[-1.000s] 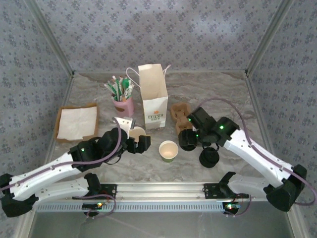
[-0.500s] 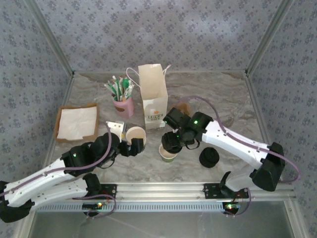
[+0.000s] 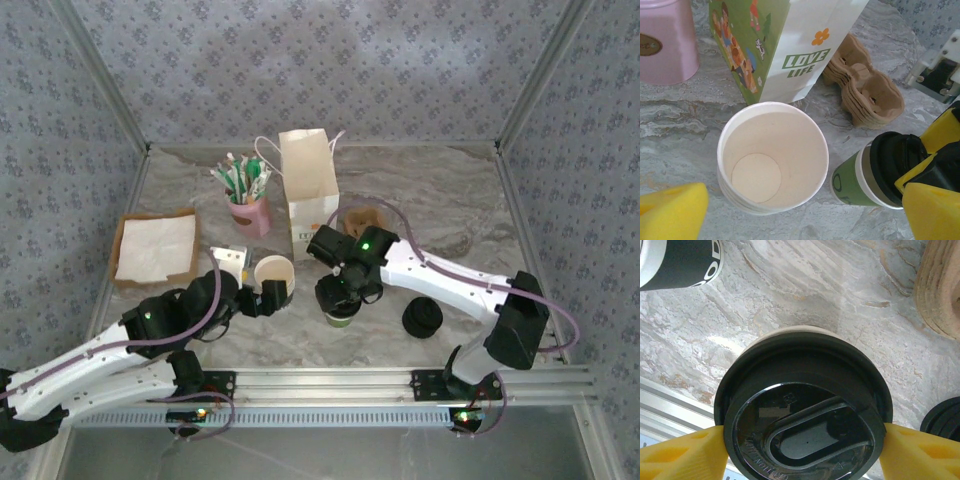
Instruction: Pack the takeout coffee
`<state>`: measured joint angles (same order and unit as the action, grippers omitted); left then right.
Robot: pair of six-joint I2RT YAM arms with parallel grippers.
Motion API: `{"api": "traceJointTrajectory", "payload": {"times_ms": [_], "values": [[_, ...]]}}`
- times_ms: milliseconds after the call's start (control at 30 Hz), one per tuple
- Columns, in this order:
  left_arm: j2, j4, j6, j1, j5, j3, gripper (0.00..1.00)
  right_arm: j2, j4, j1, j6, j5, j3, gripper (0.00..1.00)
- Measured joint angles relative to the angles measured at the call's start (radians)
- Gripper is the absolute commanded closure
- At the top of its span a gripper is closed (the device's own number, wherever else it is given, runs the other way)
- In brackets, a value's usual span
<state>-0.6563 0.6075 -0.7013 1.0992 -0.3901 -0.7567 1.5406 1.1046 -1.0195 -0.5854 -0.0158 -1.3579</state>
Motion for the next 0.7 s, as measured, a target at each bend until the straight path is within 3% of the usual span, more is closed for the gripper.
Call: {"api": "traceJointTrajectory", "payload": {"times_ms": [700], "values": [[0.034, 0.002, 0.0, -0.006, 0.0, 0.021, 0.01, 0.068, 0.064, -0.032, 0.003, -0.046, -0.048, 0.22]]}}
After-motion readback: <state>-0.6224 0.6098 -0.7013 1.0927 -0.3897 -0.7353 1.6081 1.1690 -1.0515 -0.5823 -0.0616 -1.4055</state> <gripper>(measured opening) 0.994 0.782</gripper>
